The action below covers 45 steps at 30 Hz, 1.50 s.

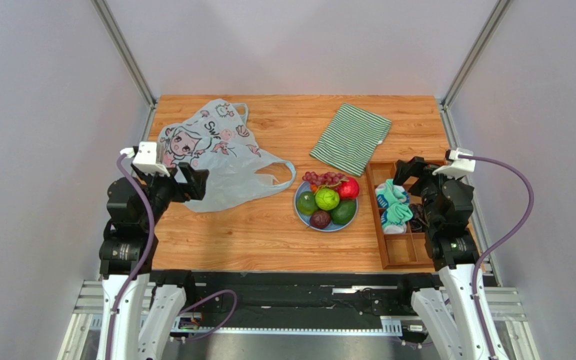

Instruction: Place the fruits into the plastic bag

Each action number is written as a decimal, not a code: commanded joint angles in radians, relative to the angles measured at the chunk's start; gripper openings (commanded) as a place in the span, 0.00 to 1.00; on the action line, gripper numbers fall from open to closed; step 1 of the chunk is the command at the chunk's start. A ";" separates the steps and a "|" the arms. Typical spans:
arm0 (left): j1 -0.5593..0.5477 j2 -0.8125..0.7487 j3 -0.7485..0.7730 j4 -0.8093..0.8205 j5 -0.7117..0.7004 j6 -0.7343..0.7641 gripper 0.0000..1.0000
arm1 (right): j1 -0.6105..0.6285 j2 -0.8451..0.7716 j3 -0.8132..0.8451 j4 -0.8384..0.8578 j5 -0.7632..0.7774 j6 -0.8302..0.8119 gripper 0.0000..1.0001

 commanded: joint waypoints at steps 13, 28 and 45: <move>0.010 0.038 -0.012 0.054 -0.040 -0.040 0.99 | -0.002 0.006 0.013 0.036 -0.015 -0.004 0.91; -0.226 0.570 0.373 -0.121 -0.440 0.144 0.99 | -0.002 0.029 0.027 0.029 -0.041 -0.001 0.91; -0.038 1.080 0.611 -0.163 -0.408 0.099 0.99 | -0.001 0.048 0.031 0.041 -0.127 0.008 0.91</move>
